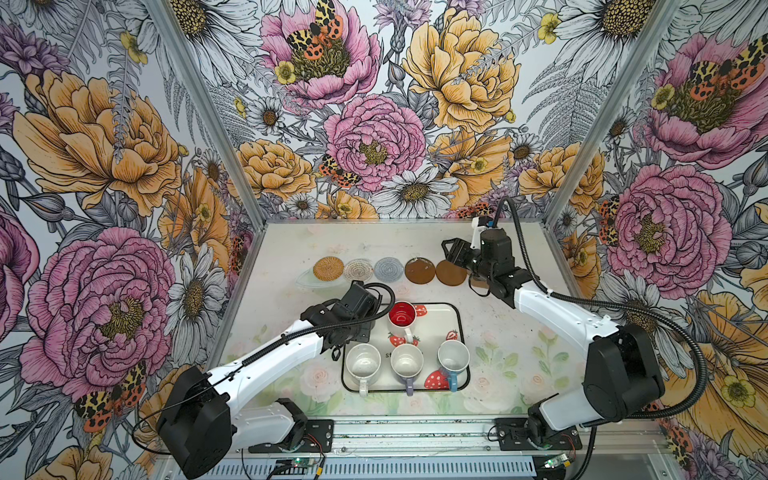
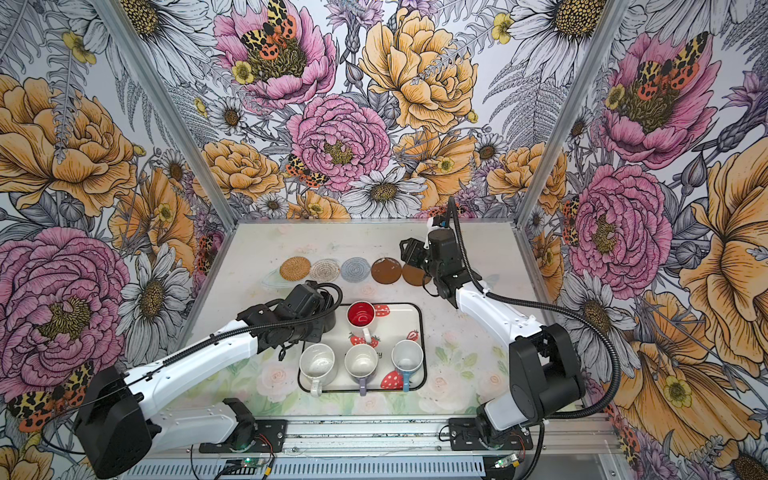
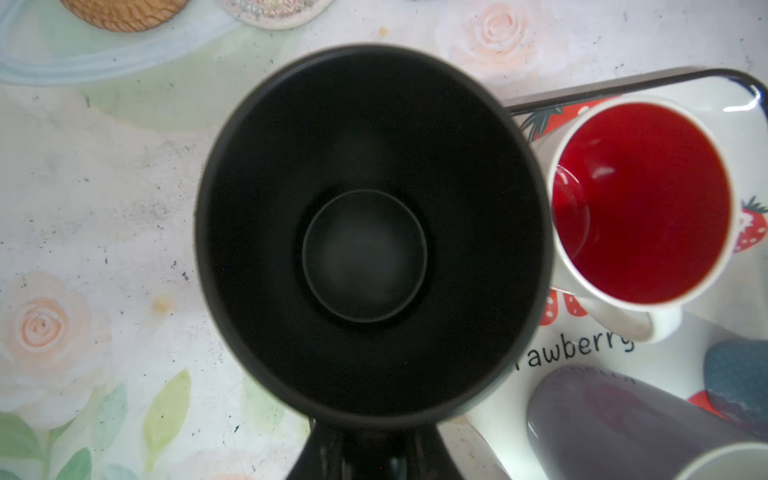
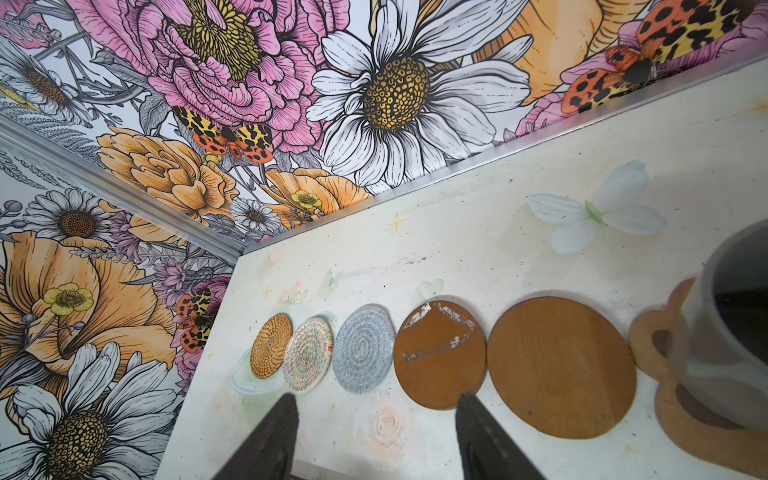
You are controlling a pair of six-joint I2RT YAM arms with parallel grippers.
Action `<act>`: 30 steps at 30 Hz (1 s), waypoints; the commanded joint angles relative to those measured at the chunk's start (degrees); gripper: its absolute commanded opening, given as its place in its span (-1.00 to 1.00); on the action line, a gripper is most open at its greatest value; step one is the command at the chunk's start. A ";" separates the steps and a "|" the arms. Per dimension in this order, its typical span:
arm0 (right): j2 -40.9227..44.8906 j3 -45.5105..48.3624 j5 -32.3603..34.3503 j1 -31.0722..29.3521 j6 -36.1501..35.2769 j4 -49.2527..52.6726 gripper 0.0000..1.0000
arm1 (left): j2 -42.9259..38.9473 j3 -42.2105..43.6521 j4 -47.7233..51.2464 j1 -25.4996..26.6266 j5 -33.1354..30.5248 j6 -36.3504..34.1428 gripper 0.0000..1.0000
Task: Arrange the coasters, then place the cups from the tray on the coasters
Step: 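Lift the black mug with the left gripper toward the coasters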
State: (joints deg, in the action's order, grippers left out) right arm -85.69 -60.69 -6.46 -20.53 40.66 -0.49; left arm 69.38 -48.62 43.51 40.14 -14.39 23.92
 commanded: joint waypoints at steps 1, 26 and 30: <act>-0.05 -1.72 -0.76 0.36 -1.00 0.04 0.25 | -3.30 -1.72 -3.00 0.42 -5.67 1.30 -1.00; -0.16 -1.19 -2.44 1.54 -0.98 -0.39 0.24 | -0.47 -6.21 -17.08 -14.54 -5.50 -2.11 -1.00; -0.13 -0.90 -2.75 1.96 -0.93 -0.60 0.24 | 0.96 -6.75 -19.34 -17.38 -3.63 -2.59 -1.00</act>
State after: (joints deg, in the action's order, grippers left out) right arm -85.69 -60.69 -8.49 -19.14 40.62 -0.51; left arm 70.46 -51.86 32.25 24.32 -18.85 23.07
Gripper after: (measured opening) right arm 0.622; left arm 0.187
